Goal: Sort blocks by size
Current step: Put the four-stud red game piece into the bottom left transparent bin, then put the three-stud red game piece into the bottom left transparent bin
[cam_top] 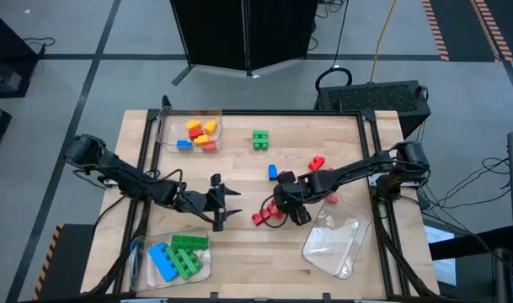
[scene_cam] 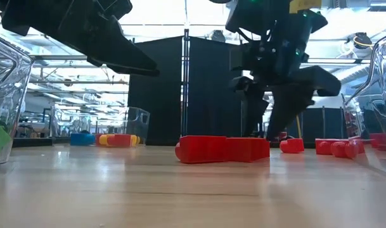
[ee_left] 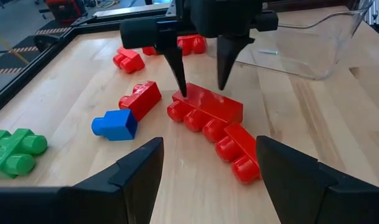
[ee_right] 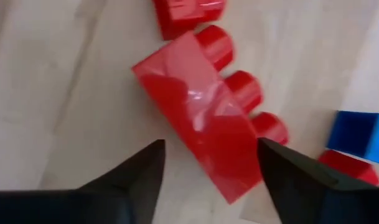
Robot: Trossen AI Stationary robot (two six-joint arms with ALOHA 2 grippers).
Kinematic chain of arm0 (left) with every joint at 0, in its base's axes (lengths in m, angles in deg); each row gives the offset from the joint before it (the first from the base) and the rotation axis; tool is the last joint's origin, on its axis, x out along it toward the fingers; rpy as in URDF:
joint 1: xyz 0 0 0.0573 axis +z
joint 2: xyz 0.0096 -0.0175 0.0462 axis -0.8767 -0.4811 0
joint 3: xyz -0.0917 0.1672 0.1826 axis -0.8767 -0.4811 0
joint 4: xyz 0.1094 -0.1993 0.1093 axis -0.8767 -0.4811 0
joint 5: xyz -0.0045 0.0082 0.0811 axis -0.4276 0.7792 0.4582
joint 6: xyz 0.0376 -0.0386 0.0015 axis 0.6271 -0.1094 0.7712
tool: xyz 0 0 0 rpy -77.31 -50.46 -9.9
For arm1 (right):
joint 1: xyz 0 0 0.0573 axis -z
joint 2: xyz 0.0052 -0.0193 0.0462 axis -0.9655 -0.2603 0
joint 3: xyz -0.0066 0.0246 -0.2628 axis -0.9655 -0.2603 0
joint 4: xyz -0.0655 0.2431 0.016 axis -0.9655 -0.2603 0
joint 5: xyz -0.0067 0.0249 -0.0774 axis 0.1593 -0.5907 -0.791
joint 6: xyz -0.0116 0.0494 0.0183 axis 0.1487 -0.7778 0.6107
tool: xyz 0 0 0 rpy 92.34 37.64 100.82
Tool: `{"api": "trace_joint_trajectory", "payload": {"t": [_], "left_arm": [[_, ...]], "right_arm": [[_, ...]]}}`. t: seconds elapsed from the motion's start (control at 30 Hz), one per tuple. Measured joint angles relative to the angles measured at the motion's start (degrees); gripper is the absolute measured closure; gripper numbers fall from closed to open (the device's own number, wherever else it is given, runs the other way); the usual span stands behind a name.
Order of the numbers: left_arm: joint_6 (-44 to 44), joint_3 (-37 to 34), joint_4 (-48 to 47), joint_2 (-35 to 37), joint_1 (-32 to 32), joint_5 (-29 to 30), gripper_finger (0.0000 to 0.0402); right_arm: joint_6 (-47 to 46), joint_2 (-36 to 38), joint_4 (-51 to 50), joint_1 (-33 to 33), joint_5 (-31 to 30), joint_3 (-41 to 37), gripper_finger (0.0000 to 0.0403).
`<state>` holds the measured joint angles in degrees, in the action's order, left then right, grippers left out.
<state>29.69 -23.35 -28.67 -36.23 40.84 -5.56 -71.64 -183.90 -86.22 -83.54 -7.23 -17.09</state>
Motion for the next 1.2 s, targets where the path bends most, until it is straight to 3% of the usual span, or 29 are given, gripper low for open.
{"api": "trace_joint_trajectory", "payload": {"t": [0.23,0.7,0.9,1.2], "left_arm": [[0.08,0.0,0.41,0.0,0.49,0.0,0.0146],[1.11,0.09,1.97,0.0,1.31,0.02,0.0146],[1.22,0.09,1.92,0.0,1.31,0.03,0.0146],[1.2,0.09,1.92,0.0,1.95,0.04,0.0146]], "right_arm": [[3.09,-0.21,0.0,1.77,2.28,0.07,0.009],[13.48,-9.72,-1.81,3.9,4.23,4.99,0.0087],[13.01,-12.9,-6.37,3.7,4.01,9.75,0.0128],[10.77,-10.87,-13.36,3.64,3.96,16.19,0.0235]]}}
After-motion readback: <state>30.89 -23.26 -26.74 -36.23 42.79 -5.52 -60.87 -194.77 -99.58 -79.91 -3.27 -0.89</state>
